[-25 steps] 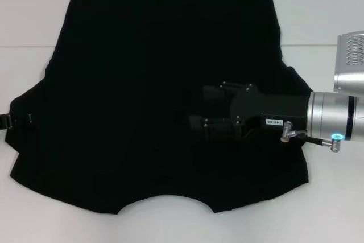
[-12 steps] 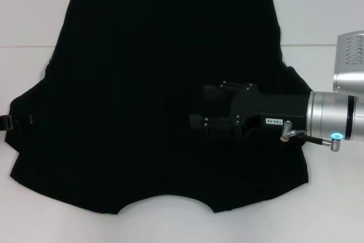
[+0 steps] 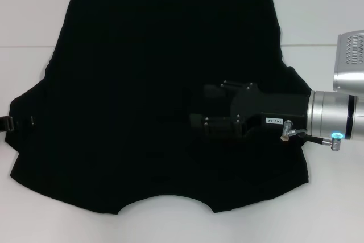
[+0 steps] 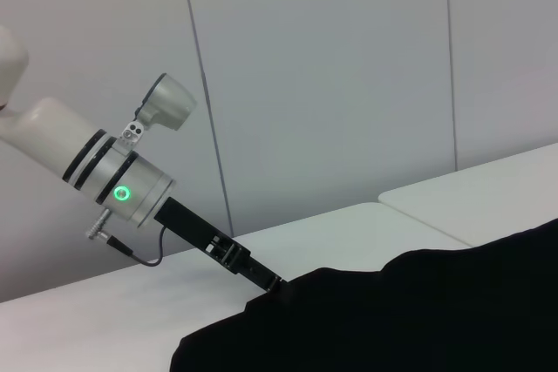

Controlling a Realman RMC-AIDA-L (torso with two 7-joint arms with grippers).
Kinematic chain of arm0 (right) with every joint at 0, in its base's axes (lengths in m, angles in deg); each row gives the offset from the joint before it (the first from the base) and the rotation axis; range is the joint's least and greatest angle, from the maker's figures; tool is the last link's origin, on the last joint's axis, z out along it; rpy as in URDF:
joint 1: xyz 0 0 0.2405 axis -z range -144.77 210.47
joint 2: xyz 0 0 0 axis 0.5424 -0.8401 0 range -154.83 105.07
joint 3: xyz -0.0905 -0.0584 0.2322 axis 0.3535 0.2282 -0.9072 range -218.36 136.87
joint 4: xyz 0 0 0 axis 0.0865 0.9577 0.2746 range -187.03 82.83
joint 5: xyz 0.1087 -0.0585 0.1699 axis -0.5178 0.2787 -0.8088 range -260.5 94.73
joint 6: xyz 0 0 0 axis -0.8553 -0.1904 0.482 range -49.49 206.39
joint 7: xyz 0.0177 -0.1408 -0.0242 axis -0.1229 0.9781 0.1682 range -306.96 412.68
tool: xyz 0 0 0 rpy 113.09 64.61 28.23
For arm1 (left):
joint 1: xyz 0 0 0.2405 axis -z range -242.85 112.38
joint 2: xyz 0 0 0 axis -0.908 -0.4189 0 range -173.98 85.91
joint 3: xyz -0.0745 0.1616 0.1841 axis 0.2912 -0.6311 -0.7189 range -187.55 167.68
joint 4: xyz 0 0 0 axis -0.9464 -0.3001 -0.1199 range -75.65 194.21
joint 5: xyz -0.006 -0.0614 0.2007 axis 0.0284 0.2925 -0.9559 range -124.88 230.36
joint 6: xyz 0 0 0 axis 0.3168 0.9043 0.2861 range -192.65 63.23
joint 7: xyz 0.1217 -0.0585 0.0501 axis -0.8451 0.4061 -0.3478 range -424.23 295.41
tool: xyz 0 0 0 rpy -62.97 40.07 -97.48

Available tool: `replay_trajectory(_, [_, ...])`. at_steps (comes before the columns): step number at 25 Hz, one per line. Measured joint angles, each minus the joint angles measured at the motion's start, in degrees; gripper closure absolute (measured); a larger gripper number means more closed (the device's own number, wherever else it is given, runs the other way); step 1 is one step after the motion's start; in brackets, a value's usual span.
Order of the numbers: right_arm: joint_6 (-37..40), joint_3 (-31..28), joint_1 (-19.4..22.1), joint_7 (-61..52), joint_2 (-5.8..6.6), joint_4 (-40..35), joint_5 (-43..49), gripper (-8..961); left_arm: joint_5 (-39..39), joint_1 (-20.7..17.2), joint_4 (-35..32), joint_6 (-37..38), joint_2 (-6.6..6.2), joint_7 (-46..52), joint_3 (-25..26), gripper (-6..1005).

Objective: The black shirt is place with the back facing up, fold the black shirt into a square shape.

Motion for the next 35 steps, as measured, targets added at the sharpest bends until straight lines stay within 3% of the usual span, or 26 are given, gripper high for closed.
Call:
replay_trajectory(11, [0.4, 0.0, 0.0, 0.0, 0.09, -0.2, 0.0, 76, 0.0, 0.1, -0.2, -0.1, 0.0, 0.4, -1.0, 232])
replay_trajectory(16, [0.5, 0.0, 0.2, -0.2, 0.16, -0.2, 0.0, 78, -0.5, 0.1, -0.2, -0.3, 0.0, 0.3, -1.1, 458])
replay_trajectory(19, [0.5, 0.0, 0.2, -0.1, 0.17, -0.2, 0.0, 80, -1.1, 0.2, -0.2, -0.6, 0.01, 0.1, -1.2, 697])
replay_trajectory(35, [0.5, 0.0, 0.0, -0.1, 0.08, 0.1, -1.1, 88, -1.3, 0.0, -0.6, -1.6, 0.18, -0.7, -1.2, 986])
